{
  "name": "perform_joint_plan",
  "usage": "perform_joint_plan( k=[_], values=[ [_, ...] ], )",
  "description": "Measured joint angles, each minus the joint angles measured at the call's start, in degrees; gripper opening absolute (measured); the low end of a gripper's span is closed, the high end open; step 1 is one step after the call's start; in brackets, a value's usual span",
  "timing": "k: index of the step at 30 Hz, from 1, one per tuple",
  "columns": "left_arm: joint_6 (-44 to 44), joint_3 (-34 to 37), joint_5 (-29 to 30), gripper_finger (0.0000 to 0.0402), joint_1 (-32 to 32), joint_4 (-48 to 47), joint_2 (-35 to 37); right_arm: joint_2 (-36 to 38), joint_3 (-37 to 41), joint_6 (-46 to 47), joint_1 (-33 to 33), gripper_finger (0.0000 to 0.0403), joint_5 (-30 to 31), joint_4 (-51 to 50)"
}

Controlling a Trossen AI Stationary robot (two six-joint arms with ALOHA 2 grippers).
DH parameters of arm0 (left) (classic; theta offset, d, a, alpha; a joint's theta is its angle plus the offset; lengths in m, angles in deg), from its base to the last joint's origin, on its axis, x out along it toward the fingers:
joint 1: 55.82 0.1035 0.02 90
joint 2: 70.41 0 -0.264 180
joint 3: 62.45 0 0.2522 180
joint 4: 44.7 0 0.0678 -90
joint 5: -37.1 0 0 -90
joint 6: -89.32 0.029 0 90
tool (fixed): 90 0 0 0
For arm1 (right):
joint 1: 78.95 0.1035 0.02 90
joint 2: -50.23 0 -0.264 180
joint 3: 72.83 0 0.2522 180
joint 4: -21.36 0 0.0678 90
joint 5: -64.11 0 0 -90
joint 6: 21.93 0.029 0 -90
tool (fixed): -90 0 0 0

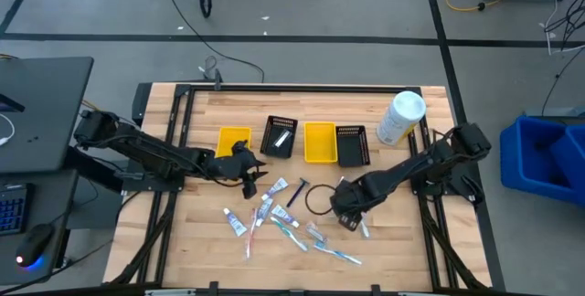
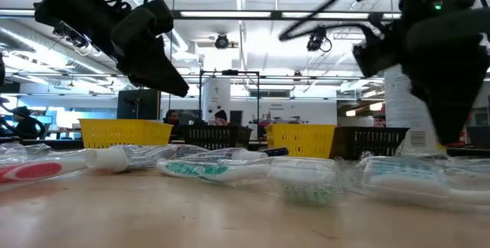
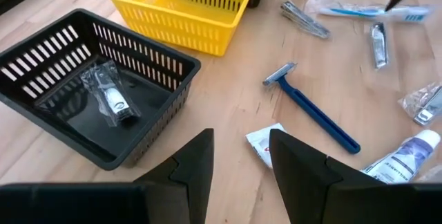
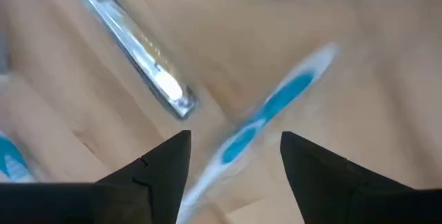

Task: Pick & Place Travel size toiletries
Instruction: Put the blue toothbrush into the right yellow bin

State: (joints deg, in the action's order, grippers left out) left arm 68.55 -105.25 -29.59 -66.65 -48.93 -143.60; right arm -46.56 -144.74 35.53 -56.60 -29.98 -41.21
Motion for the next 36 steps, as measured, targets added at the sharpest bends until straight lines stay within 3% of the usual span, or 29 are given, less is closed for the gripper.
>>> perform_joint_plan(
  k=[10,23,32,36],
  values=[
    [-0.04,0.0,0.02,0.0151,0.0,1.73,0.0,0.15,7.19,8.34,2.6,0.0201,-1.54,7.05],
    [-0.04,0.0,0.02,0.0151,0.02,2.0,0.0,0.86,7.56,8.35,1.95,0.006,-0.22,5.95],
    [0.13,0.0,1.69,0.0151,0.02,1.84,0.0,7.83,7.28,8.0,0.68,0.0031,1.29,7.04],
    [0.15,0.0,3.11,0.0151,0.02,1.83,0.0,13.53,7.13,5.64,-0.51,0.0031,8.23,8.31]
  ],
)
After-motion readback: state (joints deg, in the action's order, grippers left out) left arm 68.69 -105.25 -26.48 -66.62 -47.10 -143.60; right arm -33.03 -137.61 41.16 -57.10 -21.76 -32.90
